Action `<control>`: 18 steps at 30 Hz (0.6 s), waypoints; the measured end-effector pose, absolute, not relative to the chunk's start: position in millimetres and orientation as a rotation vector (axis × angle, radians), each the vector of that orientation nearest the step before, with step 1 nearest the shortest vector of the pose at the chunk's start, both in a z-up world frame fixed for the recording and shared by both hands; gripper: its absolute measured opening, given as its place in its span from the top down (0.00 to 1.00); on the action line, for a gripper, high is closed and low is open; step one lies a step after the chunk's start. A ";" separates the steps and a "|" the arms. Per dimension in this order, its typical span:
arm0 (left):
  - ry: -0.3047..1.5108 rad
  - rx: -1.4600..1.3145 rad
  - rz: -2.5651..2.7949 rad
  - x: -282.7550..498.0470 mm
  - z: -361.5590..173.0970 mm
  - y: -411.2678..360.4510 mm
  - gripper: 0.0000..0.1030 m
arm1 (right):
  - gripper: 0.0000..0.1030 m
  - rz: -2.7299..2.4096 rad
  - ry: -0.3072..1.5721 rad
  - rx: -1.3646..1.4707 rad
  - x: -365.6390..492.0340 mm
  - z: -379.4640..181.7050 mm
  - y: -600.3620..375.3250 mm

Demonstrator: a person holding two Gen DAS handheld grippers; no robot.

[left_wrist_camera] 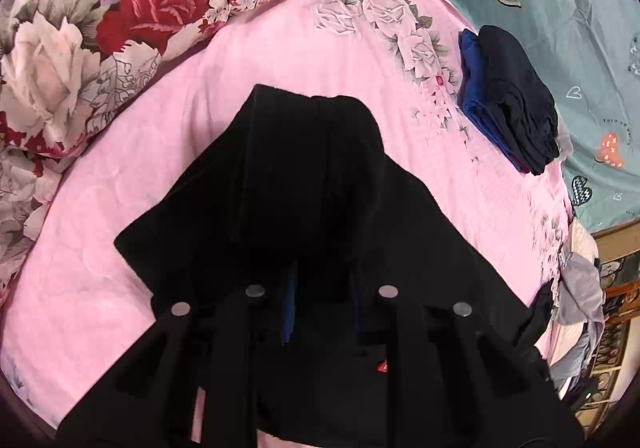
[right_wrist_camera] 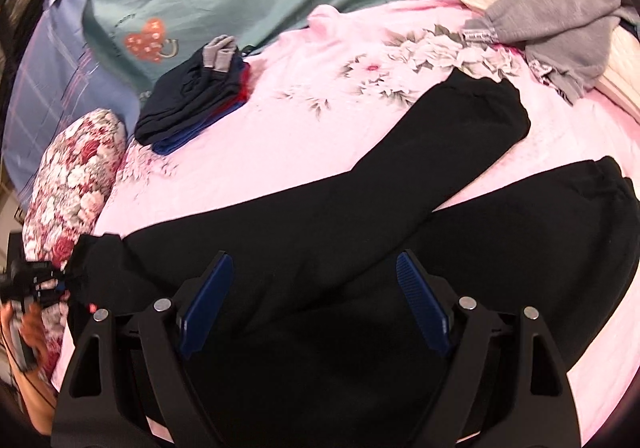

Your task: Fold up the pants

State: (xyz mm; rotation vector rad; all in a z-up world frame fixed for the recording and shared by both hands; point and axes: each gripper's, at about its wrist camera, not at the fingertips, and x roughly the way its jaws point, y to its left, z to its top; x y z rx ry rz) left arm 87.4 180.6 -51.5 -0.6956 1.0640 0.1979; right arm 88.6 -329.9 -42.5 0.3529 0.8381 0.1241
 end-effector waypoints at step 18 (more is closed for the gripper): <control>1.031 -0.696 0.127 58.7 -40.1 193.9 0.80 | 0.98 0.122 1.059 0.134 117.1 -68.8 -272.2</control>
